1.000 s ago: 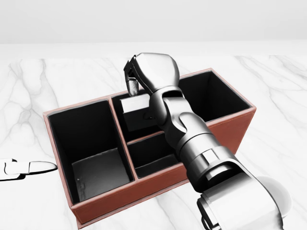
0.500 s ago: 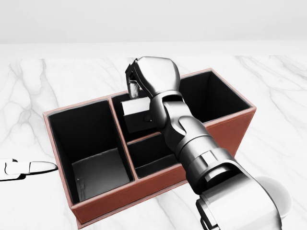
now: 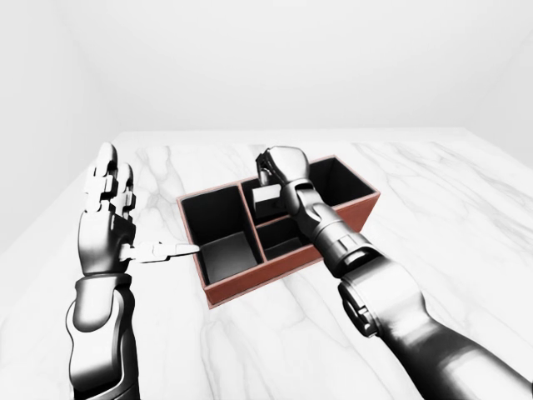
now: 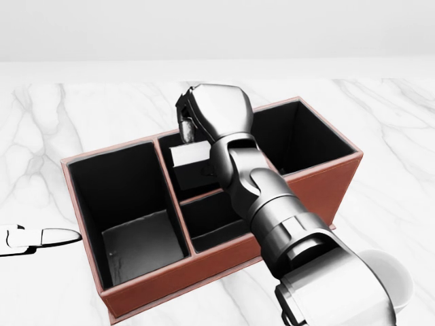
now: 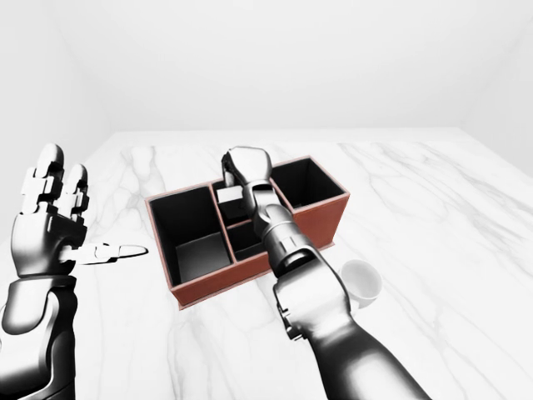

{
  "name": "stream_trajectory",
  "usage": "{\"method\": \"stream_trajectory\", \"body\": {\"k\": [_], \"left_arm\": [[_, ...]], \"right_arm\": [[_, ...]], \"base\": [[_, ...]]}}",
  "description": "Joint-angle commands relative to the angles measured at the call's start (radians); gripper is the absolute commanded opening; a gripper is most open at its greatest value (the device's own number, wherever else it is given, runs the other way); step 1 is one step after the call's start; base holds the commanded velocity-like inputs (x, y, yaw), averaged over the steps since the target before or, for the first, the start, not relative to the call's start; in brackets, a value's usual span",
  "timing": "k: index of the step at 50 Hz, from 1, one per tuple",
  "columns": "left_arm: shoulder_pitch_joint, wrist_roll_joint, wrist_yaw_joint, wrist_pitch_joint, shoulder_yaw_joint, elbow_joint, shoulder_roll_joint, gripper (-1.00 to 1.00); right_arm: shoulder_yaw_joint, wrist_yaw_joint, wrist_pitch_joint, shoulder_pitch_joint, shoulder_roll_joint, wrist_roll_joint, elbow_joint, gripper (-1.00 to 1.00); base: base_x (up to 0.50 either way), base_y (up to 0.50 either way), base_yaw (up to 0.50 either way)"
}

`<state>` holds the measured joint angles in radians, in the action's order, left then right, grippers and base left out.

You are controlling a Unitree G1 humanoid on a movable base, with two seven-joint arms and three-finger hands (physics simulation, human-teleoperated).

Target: Pick up the book and place it in the front compartment of the caddy.

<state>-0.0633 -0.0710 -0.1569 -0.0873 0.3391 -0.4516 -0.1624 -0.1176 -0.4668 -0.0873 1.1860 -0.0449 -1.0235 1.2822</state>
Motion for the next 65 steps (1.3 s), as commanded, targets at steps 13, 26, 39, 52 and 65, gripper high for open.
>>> {"method": "stream_trajectory", "body": {"k": [13,26,39,52,65], "left_arm": [[-0.002,-0.001,0.001,0.0,0.0,0.006,-0.001,0.98],[0.0,-0.003,0.0,0.0,0.002,-0.005,-0.001,0.99],[0.0,-0.002,0.0,0.0,0.001,-0.012,0.0,0.99],[-0.002,0.0,-0.001,0.0,0.0,-0.003,-0.001,0.99],[0.002,0.003,-0.001,0.0,-0.004,-0.007,0.002,0.99]], "right_arm": [[0.007,-0.044,0.0,0.002,-0.01,-0.038,-0.009,-1.0],[0.007,-0.057,0.0,-0.002,-0.01,-0.046,-0.004,-1.0],[0.008,-0.057,0.0,-0.001,-0.009,-0.053,-0.007,1.0],[0.007,-0.057,0.0,-0.004,-0.007,-0.056,-0.006,1.0],[0.008,-0.057,0.0,-0.009,-0.005,-0.056,-0.008,1.0]], "base": [[0.0,0.0,0.0],[0.0,0.0,0.0],[0.0,0.0,0.0],[0.0,0.0,0.0],[0.0,0.0,0.0]]}}
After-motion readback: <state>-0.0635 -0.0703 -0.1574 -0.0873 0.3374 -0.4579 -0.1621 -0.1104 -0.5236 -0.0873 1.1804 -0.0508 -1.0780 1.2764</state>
